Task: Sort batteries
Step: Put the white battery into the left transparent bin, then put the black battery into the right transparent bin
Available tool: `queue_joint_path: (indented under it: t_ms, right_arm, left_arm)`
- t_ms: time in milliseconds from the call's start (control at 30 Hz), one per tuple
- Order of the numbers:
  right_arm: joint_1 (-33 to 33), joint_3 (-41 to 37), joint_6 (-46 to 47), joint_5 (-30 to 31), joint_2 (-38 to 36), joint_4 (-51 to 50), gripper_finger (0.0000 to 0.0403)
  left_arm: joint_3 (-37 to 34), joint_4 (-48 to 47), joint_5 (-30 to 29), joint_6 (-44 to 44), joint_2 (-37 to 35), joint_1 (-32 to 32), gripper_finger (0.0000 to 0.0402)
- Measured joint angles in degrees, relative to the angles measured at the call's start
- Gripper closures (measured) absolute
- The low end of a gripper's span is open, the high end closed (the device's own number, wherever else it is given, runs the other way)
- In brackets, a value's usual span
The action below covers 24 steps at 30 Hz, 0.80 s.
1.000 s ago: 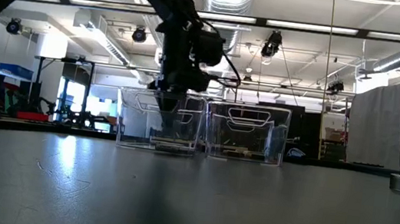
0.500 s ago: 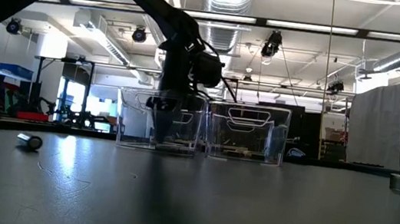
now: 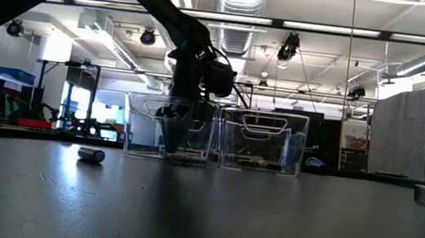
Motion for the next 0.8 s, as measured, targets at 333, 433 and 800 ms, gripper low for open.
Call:
queue_joint_path:
  t_ms: [333, 433, 800]
  right_arm:
    - [0.0, 0.0, -0.5, 0.0, 0.0, 0.5, 0.0280]
    - [-0.2, 0.0, -1.2, 0.4, 0.0, 0.5, 0.0280]
    - [0.0, 0.0, -0.3, 0.5, 0.0, 3.5, 0.0280]
  left_arm:
    - [0.0, -2.1, 0.0, -0.4, -5.7, -0.4, 0.0266]
    - [0.0, -3.2, 0.1, -0.6, -11.1, -2.0, 0.0252]
    - [-0.1, -0.7, 2.8, 4.4, -28.8, -15.1, 0.0246]
